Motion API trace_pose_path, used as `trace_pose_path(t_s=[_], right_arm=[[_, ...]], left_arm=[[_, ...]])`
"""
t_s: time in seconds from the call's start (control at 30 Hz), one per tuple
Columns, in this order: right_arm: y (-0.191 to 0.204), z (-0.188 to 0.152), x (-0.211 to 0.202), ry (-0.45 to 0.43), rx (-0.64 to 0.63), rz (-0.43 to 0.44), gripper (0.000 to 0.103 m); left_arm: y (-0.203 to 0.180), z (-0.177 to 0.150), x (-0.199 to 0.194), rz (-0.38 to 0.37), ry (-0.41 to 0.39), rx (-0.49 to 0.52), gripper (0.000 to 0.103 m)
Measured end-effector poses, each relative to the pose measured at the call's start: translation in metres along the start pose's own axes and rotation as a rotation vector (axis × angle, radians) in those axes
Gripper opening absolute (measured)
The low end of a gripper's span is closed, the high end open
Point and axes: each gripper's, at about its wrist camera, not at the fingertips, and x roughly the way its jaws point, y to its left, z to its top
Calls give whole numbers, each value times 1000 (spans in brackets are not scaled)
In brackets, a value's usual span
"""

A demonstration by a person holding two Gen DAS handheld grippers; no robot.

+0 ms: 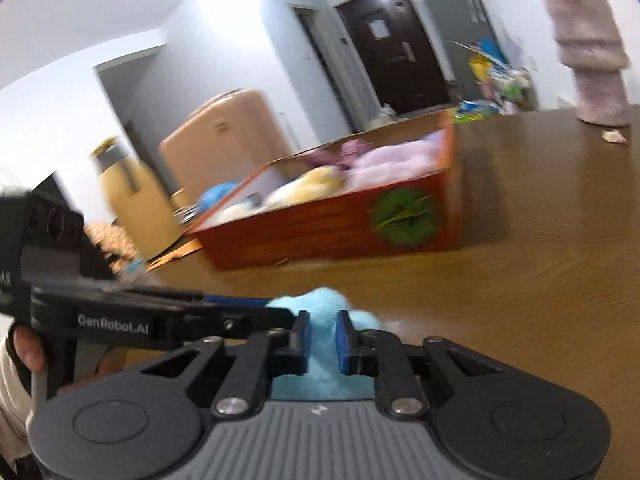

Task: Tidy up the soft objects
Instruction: 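Close both tools together on the light-blue plush, then carry the light-blue plush with both tools into the box and open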

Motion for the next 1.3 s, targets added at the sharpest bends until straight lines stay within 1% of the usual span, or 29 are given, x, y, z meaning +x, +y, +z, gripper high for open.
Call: trace_pose_path(t_s=[0.07, 0.13, 0.23, 0.27, 0.3, 0.33, 0.37, 0.47, 0.53, 0.6, 0.63, 0.73, 0.87, 0.93, 0.97, 1.0, 1.03, 1.13, 1.2, 1.3], right_arm=[[26, -18, -5, -8, -28, 6, 12], [45, -34, -8, 1, -29, 26, 12], [75, -57, -18, 9, -52, 52, 13], [82, -62, -24, 6, -53, 63, 13], [87, -66, -32, -7, -50, 62, 15], [88, -71, -40, -23, -47, 56, 18], [89, -73, -47, -41, -42, 46, 21], [84, -88, -65, -80, 33, 36, 31], [79, -98, -70, -109, 97, 26, 43], [75, -109, -75, -133, 147, 4, 49], [73, -113, -73, -134, 159, -2, 49], [73, -118, -71, -129, 178, -3, 49], [77, -121, -63, -120, 185, -19, 48], [81, -122, -59, -108, 165, -9, 40], [83, -123, -57, -102, 166, 6, 39], [83, -124, -56, -98, 170, 15, 39], [83, -125, -55, -100, 171, 20, 38], [82, -121, -56, -103, 182, 31, 34], [85, -112, -59, -115, 183, 43, 34], [96, -78, -64, -152, 150, 58, 34]], left_arm=[[7, -22, -21, 0, -2, -40, 33], [17, -46, -43, 1, -10, -81, 33], [21, -78, -77, -5, -42, -48, 34], [21, -89, -88, -3, -57, -34, 39], [20, -99, -98, 0, -73, -22, 42], [19, -109, -108, 4, -95, -17, 43], [20, -118, -117, 9, -112, -25, 47], [25, -135, -126, -20, -154, -101, 52], [29, -138, -126, -53, -176, -168, 53], [31, -136, -123, -78, -186, -203, 53], [31, -134, -121, -96, -187, -208, 53], [29, -128, -114, -139, -169, -217, 55], [28, -127, -103, -162, -135, -238, 55], [28, -130, -100, -185, -116, -233, 49], [27, -132, -99, -187, -113, -231, 45], [27, -134, -99, -173, -119, -227, 39], [27, -136, -99, -162, -126, -221, 38], [34, -134, -101, -187, -125, -264, 36], [34, -124, -109, -197, -152, -254, 35], [33, -91, -126, -211, -210, -212, 35]])
